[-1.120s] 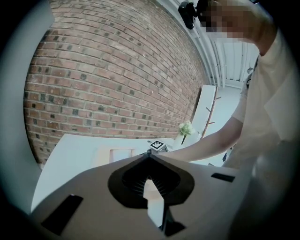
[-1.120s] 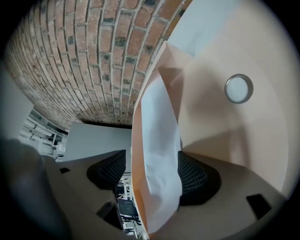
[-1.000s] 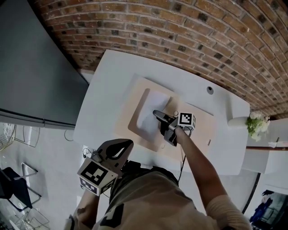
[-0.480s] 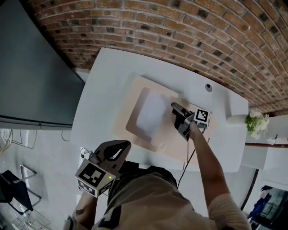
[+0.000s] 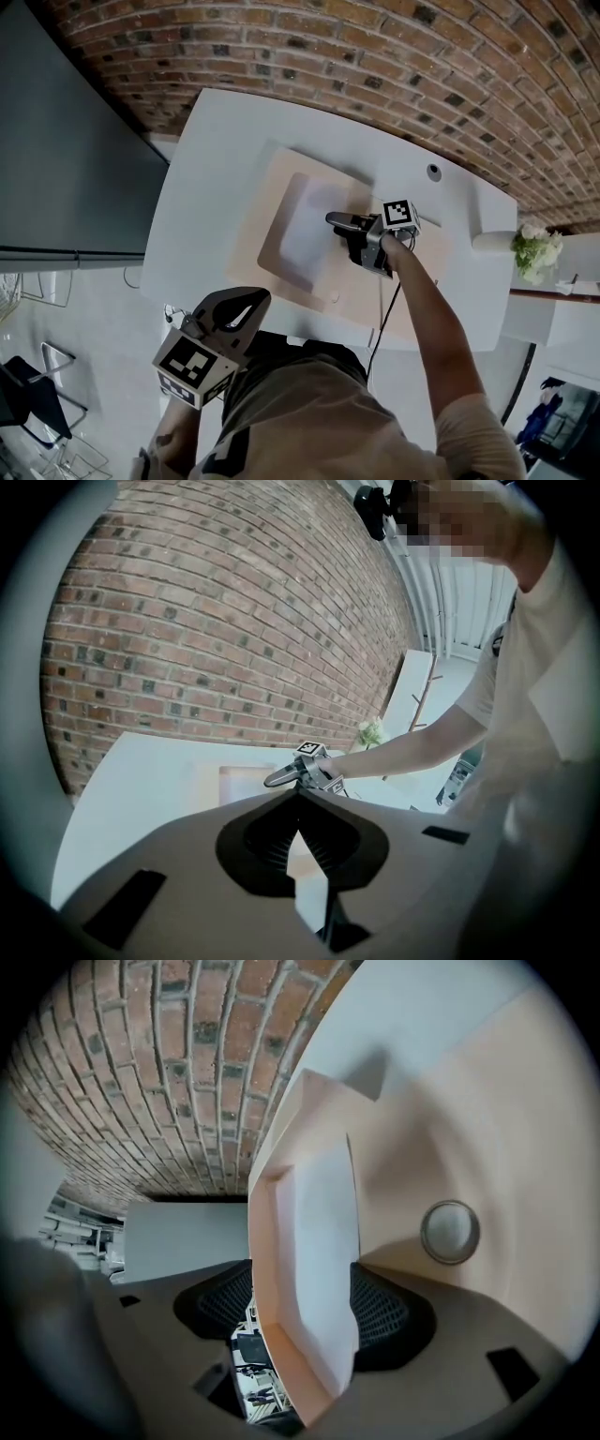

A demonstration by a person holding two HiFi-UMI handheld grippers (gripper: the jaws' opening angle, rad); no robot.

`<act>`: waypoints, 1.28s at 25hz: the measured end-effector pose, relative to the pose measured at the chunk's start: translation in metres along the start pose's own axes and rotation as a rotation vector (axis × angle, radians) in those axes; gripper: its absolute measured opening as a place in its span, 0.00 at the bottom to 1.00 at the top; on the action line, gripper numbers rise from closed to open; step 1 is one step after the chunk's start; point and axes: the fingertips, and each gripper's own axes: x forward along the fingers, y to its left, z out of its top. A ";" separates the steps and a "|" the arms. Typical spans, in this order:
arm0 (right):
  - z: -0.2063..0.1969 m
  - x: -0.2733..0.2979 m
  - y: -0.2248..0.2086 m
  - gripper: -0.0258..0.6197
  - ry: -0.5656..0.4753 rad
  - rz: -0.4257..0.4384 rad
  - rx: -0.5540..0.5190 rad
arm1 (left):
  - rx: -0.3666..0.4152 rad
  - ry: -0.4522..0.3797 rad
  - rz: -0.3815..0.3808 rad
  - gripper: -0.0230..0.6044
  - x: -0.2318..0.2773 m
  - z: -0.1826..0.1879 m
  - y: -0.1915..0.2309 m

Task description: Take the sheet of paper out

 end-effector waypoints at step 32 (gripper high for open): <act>-0.143 0.026 0.001 0.56 0.221 0.098 0.111 | -0.034 0.020 -0.017 0.06 -0.004 -0.010 -0.001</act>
